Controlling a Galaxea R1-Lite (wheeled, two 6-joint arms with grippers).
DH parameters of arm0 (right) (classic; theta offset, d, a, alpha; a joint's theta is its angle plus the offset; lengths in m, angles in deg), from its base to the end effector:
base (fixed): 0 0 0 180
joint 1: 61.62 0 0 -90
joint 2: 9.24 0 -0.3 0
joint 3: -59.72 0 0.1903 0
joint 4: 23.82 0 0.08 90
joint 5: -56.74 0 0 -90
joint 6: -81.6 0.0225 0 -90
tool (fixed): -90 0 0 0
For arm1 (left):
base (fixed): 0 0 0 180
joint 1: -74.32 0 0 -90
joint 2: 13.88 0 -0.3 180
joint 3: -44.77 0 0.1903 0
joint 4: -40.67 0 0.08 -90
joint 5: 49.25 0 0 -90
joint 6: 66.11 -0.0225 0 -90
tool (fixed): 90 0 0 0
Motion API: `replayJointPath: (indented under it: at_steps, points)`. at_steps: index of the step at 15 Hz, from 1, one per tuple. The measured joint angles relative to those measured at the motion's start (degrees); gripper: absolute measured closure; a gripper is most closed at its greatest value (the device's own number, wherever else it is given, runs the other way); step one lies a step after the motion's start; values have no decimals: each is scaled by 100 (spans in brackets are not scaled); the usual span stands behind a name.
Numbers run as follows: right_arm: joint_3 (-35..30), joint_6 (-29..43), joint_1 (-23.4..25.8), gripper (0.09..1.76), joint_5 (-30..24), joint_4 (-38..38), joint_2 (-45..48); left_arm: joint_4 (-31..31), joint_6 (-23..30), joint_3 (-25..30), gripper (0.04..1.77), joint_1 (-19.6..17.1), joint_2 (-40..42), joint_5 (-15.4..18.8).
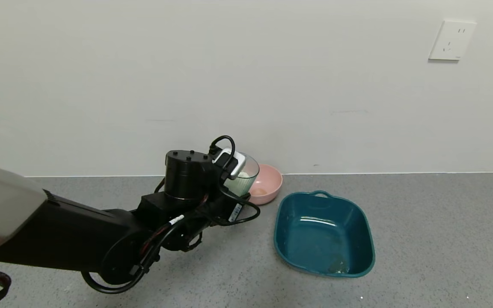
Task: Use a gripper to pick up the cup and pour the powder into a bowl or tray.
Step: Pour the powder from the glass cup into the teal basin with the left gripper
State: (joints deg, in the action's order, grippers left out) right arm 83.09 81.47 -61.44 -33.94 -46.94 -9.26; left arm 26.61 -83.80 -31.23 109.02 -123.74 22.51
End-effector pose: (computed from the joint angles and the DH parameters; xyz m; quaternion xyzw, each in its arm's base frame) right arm -0.0228 0.0003 0.0759 -0.0011 -0.0020 0.0044 1.0000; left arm 0.2961 -0.1965 0.1418 0.2256 0.1304 -0.1630 0.9516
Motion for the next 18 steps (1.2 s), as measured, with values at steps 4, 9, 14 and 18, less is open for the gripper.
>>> replayJointPath:
  at_steps: [4,9,14,18]
  points:
    - [0,-2,0,14,0,0,0,28,-546,-317,55,149,-301,-382]
    - [0,-2,0,14,2,0,0,27,-1282,-581,55,428,-544,-866]
    - [0,-2,0,14,2,-2,0,30,-1982,-813,55,679,-769,-1067]
    - [0,-2,0,14,5,0,0,490,-2378,-1089,55,816,-880,-1206]
